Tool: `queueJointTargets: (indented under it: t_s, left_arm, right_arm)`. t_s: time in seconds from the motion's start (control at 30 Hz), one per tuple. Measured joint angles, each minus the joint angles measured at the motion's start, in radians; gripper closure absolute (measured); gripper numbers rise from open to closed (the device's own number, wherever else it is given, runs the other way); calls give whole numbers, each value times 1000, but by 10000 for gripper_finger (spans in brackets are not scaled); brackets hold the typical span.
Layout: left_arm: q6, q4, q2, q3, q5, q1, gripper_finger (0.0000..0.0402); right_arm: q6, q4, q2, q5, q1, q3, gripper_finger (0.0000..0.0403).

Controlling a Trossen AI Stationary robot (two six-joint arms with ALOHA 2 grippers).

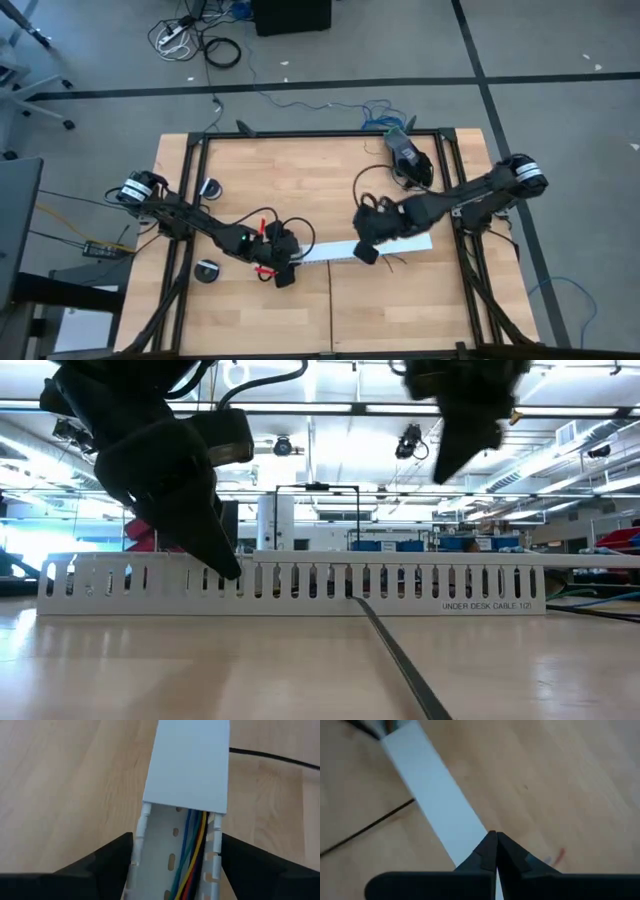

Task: Ziptie cables
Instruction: Close the lid on the cable duct

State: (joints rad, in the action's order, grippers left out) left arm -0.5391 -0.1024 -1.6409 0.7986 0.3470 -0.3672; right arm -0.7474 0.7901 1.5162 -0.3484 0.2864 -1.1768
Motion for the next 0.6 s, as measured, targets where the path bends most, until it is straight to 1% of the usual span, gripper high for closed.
queueJointTargets:
  t_s: [0.07,0.13,0.2,0.3,0.43,0.47,0.5,0.6]
  left_arm:
    - [-25,0,0,0,6,0,124]
    - [-45,-1,0,0,38,-2,124]
    - [-56,-2,-1,0,80,-2,124]
    - [-76,-1,-2,0,121,-2,124]
    - [-103,3,-2,0,138,-2,124]
    - [-113,5,-5,0,140,-2,124]
    - [-120,6,-8,0,140,-2,124]
    - [-133,13,-18,0,143,-2,124]
  right_arm:
    - [-162,36,-24,-105,37,40,402]
    - [-322,50,-55,-139,61,100,402]
    - [-410,-11,-91,-150,80,169,402]
    - [-432,-232,-141,-163,101,283,402]
    - [-346,-619,-175,-112,92,422,402]
    - [-326,-680,-175,-97,87,448,402]
    - [-312,-710,-175,-86,80,468,403]
    - [-298,-725,-175,-74,58,503,403]
